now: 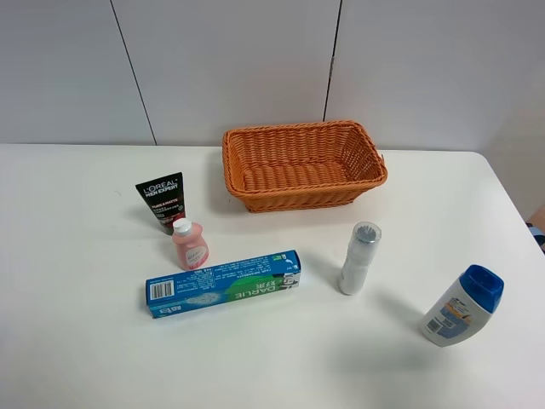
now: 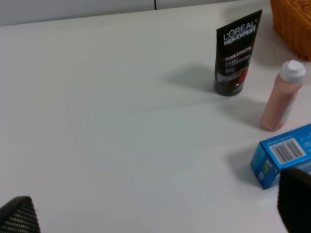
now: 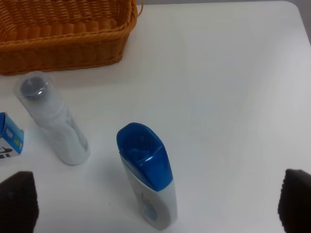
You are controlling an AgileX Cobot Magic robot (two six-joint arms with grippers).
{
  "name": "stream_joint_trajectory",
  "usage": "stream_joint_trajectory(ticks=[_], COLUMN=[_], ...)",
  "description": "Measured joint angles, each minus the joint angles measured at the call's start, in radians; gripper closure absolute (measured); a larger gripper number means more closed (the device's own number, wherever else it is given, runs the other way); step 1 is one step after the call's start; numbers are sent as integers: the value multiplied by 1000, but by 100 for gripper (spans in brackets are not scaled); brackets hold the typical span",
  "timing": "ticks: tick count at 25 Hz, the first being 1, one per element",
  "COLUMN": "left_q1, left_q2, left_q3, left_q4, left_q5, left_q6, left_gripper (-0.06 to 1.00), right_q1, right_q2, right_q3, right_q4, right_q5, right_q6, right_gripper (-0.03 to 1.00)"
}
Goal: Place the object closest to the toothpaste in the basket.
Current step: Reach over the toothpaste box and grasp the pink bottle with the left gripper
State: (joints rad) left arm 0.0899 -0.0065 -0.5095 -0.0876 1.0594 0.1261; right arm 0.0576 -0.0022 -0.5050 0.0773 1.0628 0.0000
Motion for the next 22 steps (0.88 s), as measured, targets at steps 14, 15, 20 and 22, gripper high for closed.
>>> stream_joint_trajectory(ticks=[14, 15, 20, 22], left_q1=[0, 0, 0, 0], left_q2=[0, 0, 27, 94], left_q3=[0, 0, -6, -17], left_q4=[6, 6, 13, 14], left_q5=[0, 0, -15, -49], left_q6=[-3, -3, -5, -6], left_gripper=[-5, -5, -5, -5], right_q1=[0, 0, 0, 0], right_q2=[0, 0, 0, 0], right_q3=[0, 0, 0, 0], right_q4=[0, 0, 0, 0], right_q5=[0, 0, 0, 0], right_q6=[0, 0, 0, 0], right_gripper=[-3, -3, -3, -3])
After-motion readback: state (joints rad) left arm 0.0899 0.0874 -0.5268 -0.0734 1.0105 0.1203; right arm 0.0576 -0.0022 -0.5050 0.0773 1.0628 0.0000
